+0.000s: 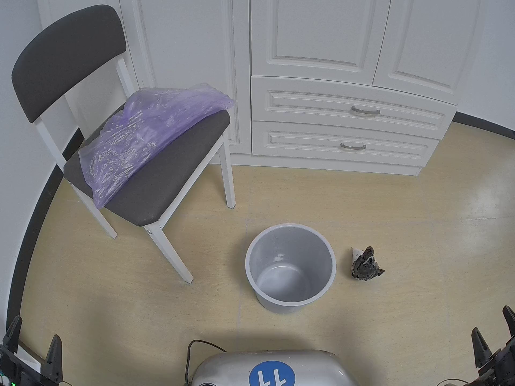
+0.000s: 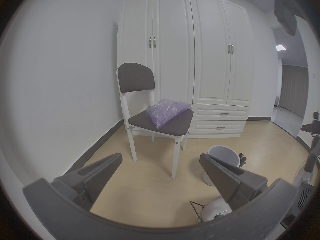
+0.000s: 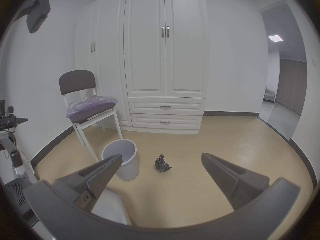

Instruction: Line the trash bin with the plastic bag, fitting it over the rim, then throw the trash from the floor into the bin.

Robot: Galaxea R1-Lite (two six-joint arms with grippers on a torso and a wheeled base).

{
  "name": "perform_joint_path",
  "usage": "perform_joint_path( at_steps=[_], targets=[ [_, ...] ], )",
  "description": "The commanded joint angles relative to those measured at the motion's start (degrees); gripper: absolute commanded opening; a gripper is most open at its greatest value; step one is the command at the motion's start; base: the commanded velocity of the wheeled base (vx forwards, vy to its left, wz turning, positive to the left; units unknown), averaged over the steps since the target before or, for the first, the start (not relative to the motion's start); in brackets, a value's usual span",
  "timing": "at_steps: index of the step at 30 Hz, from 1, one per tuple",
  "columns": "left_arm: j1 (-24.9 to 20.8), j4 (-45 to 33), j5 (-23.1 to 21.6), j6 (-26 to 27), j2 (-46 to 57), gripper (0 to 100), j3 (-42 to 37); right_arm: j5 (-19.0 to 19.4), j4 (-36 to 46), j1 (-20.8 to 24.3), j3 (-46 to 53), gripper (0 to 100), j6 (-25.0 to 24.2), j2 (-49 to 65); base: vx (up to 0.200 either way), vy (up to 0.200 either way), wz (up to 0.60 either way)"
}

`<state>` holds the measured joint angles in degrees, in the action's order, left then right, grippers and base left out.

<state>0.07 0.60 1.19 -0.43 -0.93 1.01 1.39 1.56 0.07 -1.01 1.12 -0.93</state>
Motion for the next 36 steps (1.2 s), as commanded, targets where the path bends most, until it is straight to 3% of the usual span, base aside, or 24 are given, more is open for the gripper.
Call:
perform_joint_path(
  at_steps=[1, 36],
  targets=[
    [0.01, 0.02, -0.05, 0.16, 0.93, 100, -1.01, 0.02, 0.02, 0.01, 1.01, 100, -0.07, 0.93, 0.000, 0.000, 0.00],
    [0.01, 0.02, 0.30, -0.89, 0.93, 100, -1.01, -0.07, 0.02, 0.01, 0.92, 100, -0.77, 0.93, 0.000, 0.000, 0.00]
  ],
)
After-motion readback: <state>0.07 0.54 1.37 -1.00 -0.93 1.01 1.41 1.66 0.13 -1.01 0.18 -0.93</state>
